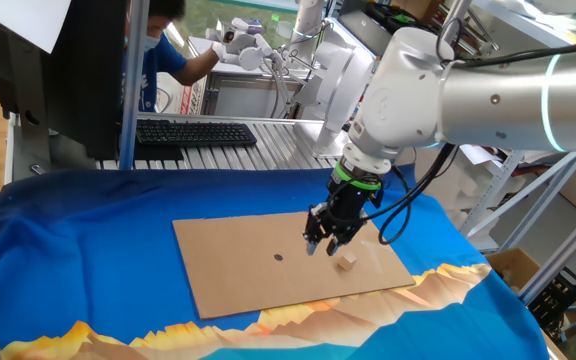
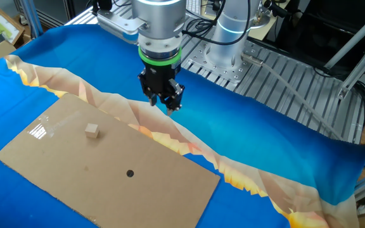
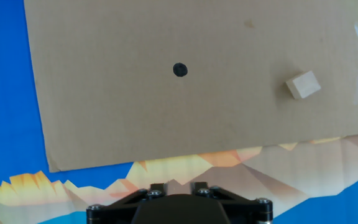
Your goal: Hold a small block with the gripper and sweep it from left to right on the table
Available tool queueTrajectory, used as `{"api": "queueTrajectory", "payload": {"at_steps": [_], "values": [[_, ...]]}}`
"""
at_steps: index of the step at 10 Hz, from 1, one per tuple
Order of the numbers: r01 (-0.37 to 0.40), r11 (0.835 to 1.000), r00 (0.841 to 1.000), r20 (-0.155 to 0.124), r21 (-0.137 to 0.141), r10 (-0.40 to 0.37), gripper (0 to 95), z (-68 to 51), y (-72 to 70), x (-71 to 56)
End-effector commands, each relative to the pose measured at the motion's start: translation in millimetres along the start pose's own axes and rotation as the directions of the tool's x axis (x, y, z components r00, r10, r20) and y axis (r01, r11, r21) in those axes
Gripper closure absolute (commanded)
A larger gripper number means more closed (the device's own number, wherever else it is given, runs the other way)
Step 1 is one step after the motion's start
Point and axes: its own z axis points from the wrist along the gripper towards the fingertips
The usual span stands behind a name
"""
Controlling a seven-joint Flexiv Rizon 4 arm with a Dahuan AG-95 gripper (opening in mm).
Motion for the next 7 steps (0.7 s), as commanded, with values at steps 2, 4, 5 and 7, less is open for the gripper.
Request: {"api": "queueTrajectory", "payload": {"at_steps": [2,4,5,7], "values": [[0.001,1.0,1.0,-0.007,-0.002,-0.001,95.0,0.5,0.2,-1.1],[0.002,1.0,1.0,-0.008,-0.004,-0.002,95.0,0.5,0.2,-1.1],[0.003,1.0,1.0,-0.006,-0.005,-0.003,95.0,0.5,0.2,-1.1],[0.011,1.0,1.0,-0.003,-0.004,-0.011,95.0,0.5,0.2,-1.1]]}}
